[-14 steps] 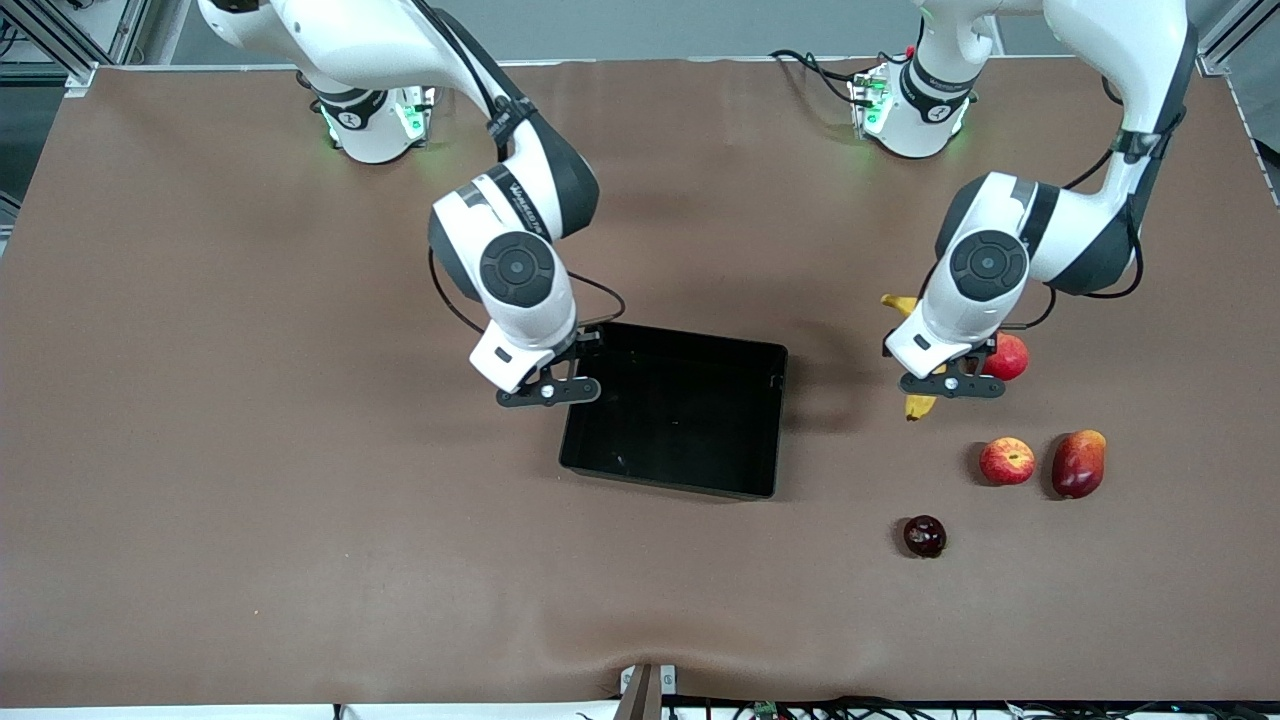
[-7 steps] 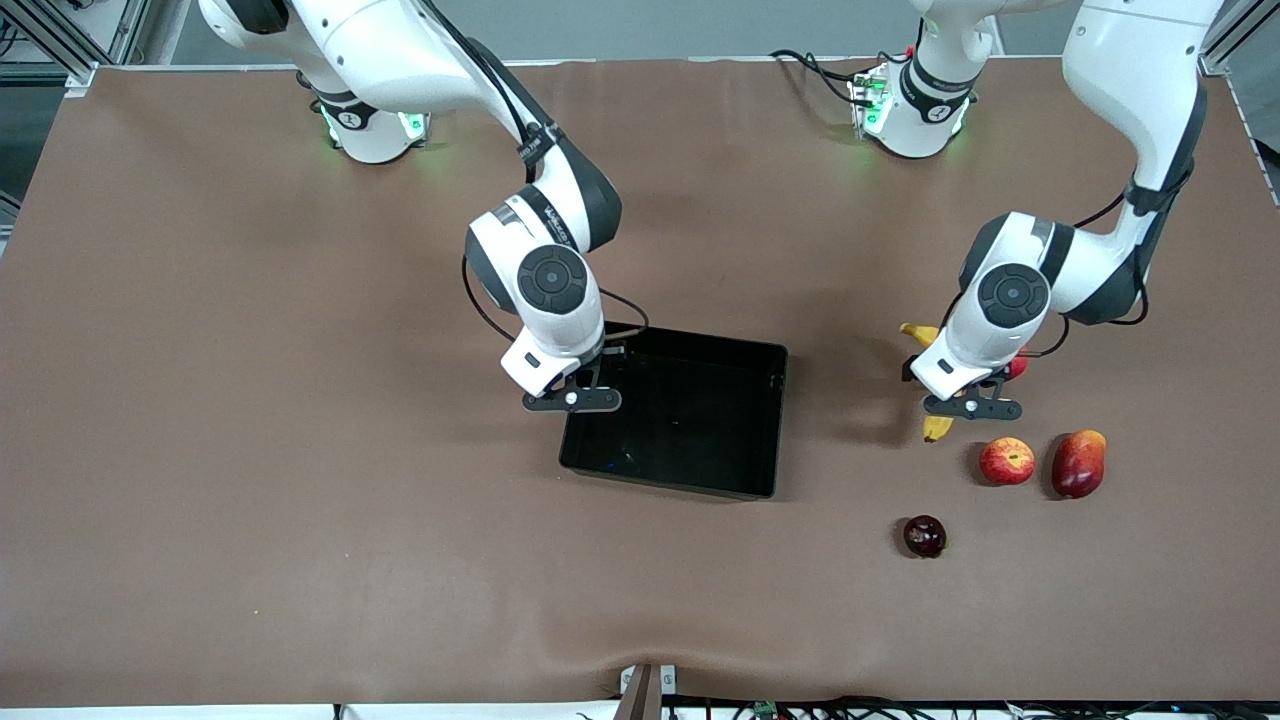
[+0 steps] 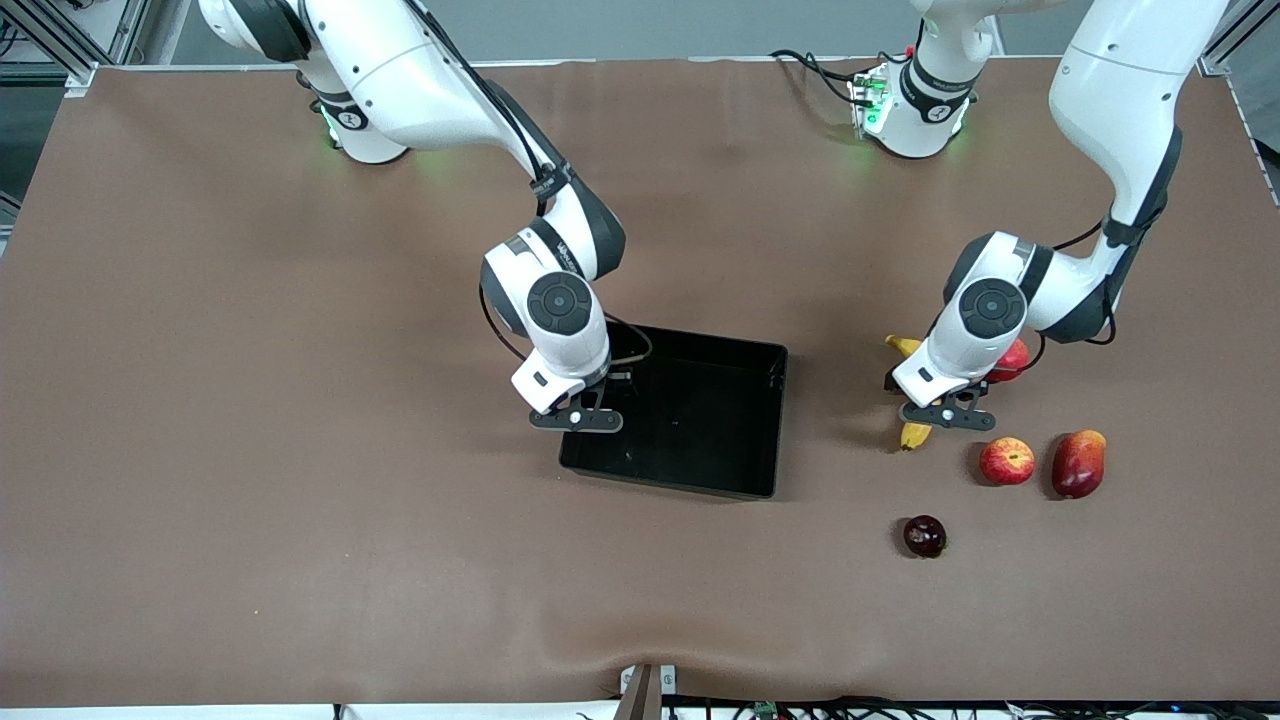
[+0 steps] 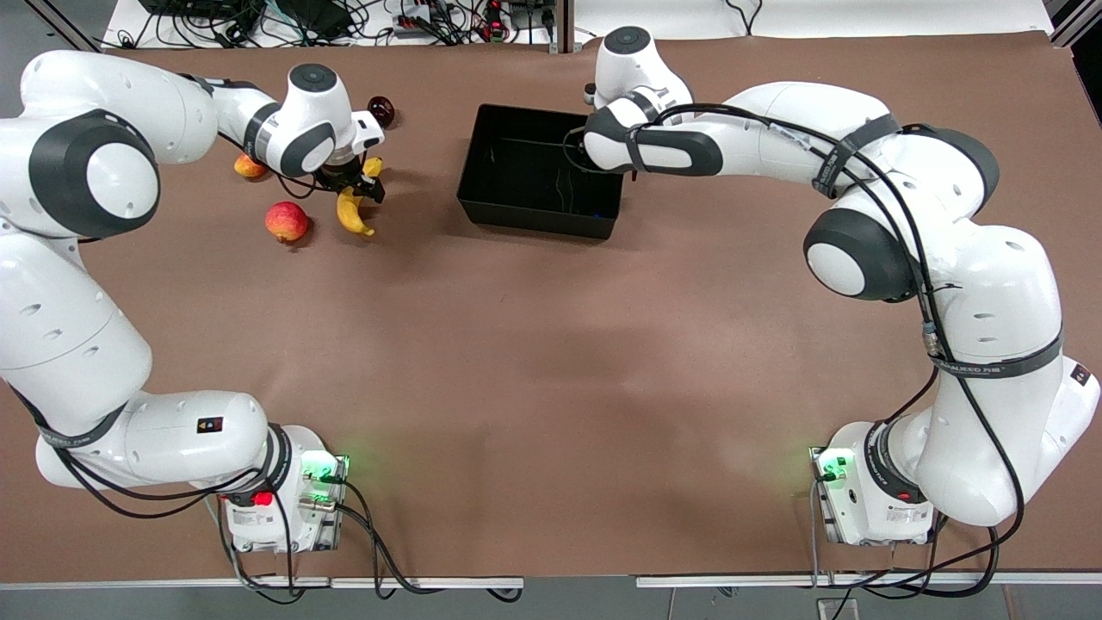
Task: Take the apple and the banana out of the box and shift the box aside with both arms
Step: 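Lower the banana beside the apples while the right gripper grips the tray rim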
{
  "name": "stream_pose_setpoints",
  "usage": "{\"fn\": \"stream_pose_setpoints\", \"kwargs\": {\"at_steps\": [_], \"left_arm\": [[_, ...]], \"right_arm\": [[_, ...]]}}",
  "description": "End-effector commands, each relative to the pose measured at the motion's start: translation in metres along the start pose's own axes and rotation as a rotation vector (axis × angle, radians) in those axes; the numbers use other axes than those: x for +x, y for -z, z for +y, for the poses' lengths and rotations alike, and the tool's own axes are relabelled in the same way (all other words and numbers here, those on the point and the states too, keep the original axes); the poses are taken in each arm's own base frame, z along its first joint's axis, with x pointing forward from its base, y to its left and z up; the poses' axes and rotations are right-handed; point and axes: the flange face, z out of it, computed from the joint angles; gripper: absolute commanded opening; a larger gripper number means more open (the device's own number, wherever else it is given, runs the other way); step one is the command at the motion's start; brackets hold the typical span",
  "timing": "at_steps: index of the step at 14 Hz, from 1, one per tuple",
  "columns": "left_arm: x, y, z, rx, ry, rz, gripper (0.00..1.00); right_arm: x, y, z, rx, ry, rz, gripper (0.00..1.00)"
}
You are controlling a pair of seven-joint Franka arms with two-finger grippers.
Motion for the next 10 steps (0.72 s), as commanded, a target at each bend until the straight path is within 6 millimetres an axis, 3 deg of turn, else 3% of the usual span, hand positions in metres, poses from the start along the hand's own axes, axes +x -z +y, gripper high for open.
{"fn": "stream_pose_setpoints", "kwargs": {"at_steps": [1, 2, 3, 5, 6, 7, 10], "left_arm": [[0.005, -0.004, -0.015, 0.022, -0.007, 0.024, 0.0], [0.006, -0.004, -0.013, 0.021, -0.009, 0.025, 0.0], [0.006, -0.004, -0.013, 0.021, -0.009, 0.025, 0.13], [0.009, -0.002, -0.014, 0.021, -0.008, 0.031, 0.35], [0.01, -0.001, -0.015, 0.022, -0.011, 0.032, 0.82], [0.011, 0.004, -0.014, 0.026, -0.03, 0.041, 1.0], [0.018, 0.032, -0.011, 0.038, -0.027, 0.081, 1.0]], "right_arm": [[0.003, -0.005, 0.007, -0.004, -0.03, -0.009, 0.7], [0.001, -0.008, 0.007, -0.007, -0.024, -0.017, 0.23], [0.001, -0.008, 0.008, -0.004, -0.03, -0.021, 0.0], [0.0, -0.008, 0.007, -0.003, -0.034, -0.022, 0.0], [0.0, -0.008, 0.006, -0.005, -0.03, -0.022, 0.0], [0.0, -0.007, 0.006, -0.002, -0.03, -0.021, 0.0], [-0.001, -0.003, 0.005, -0.001, -0.028, -0.018, 0.0]]}}
